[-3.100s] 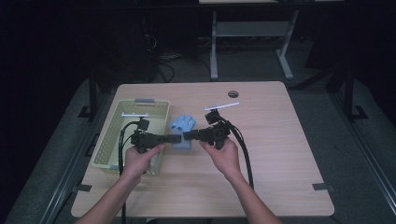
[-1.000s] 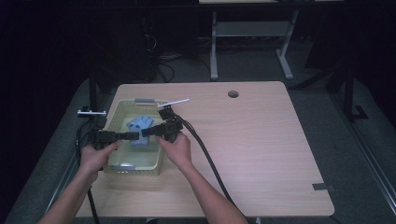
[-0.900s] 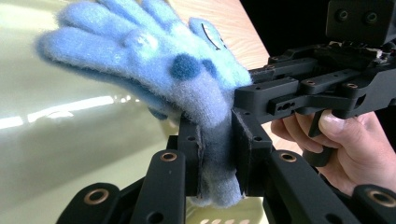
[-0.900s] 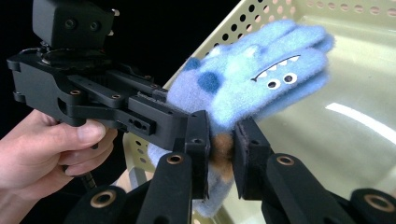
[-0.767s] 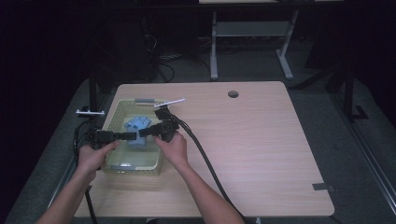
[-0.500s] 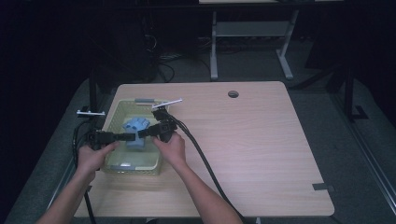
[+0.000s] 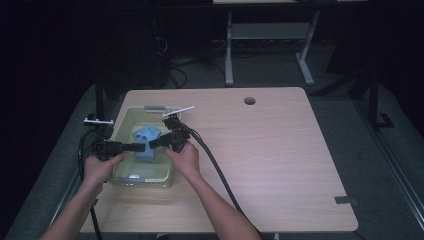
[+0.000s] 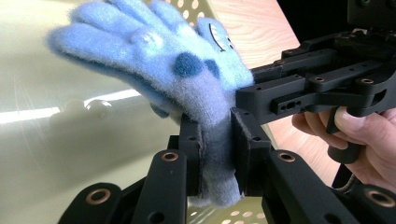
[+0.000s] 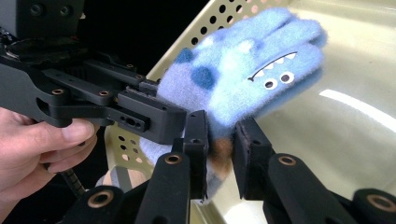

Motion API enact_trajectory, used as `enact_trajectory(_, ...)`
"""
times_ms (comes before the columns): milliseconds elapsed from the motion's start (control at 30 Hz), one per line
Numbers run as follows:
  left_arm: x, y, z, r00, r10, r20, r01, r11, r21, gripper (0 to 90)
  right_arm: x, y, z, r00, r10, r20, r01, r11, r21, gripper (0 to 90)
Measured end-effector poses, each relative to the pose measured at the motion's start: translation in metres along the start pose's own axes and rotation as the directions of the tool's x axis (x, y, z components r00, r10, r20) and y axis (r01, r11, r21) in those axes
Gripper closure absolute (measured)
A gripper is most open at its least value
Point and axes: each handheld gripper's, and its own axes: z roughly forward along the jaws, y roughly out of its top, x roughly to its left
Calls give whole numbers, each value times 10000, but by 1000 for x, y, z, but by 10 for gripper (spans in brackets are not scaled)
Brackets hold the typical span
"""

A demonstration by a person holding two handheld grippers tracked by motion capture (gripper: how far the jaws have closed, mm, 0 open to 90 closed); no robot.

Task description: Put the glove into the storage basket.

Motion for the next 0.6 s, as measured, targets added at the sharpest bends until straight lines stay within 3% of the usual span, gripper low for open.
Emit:
enact_trajectory(267,3,0,-2,9999,-107,-108,107,9999,60,752,-1,-1,-3,9998,-4,191,0,9998,209,761)
enact_trajectory(600,3,0,8,9969,76,-781,-21,9975,710,752,-4,-2,-9,9992,-160,363,151,9996,246,760)
